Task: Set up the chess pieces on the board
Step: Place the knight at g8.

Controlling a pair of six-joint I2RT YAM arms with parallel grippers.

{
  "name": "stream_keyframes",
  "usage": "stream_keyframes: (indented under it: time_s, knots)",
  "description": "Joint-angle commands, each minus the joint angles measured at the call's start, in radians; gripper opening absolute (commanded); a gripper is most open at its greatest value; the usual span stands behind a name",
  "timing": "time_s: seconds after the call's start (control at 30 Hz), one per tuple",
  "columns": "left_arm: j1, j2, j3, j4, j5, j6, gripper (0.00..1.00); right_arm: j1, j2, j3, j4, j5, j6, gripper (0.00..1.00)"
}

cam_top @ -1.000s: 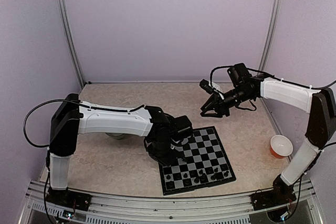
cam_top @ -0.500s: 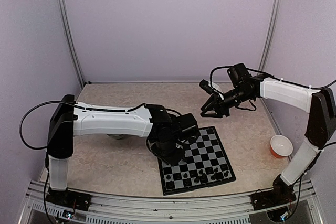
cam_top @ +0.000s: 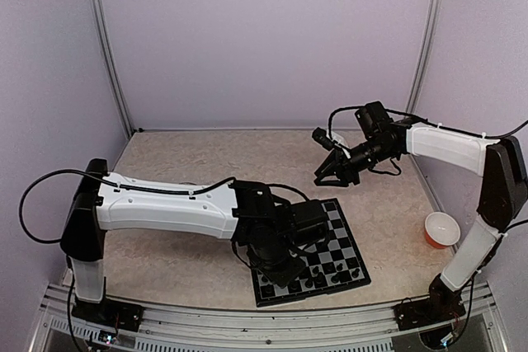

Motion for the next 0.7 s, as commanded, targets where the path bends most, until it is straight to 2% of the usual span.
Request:
stream_keyframes:
  time_s: [0.0,0.67]
  knots:
    - [-0.003,0.046,0.022,-0.013,0.014,-0.011,0.02,0.004,0.007,-0.008,-0.011,-0.019,-0.012,0.35]
    - [-0.011,0.116,0.013,0.003,0.050,0.007,0.02,0.003,0.011,-0.009,-0.017,-0.017,-0.023,0.35]
